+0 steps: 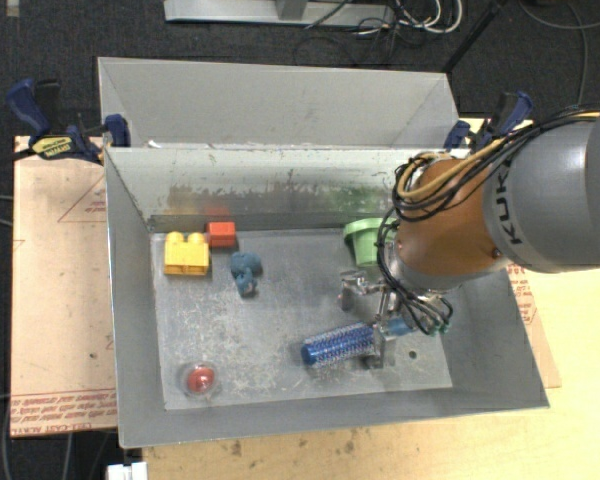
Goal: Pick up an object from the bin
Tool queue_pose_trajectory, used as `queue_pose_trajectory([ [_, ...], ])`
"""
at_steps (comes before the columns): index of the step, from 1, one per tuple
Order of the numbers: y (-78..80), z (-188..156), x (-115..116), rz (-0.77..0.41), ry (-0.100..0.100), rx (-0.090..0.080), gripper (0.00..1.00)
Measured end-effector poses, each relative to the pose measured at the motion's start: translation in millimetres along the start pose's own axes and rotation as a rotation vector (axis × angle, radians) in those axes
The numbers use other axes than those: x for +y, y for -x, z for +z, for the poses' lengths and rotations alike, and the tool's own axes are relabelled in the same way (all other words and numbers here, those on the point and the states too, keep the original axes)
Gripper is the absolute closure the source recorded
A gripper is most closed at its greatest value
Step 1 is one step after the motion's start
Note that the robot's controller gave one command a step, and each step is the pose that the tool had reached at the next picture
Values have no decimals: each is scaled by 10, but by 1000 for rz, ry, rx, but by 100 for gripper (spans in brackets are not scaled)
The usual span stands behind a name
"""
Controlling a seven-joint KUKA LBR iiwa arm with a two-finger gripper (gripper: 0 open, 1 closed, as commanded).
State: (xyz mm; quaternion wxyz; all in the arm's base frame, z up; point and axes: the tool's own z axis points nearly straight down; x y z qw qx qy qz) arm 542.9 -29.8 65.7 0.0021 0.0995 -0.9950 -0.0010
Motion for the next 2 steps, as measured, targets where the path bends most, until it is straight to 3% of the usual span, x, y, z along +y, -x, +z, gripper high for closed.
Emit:
queue_pose_trajectory([
  [1,5,-33,-3,-1,-2,-3,100],
  [2,396,-2640,197,9,-5,-16,100],
])
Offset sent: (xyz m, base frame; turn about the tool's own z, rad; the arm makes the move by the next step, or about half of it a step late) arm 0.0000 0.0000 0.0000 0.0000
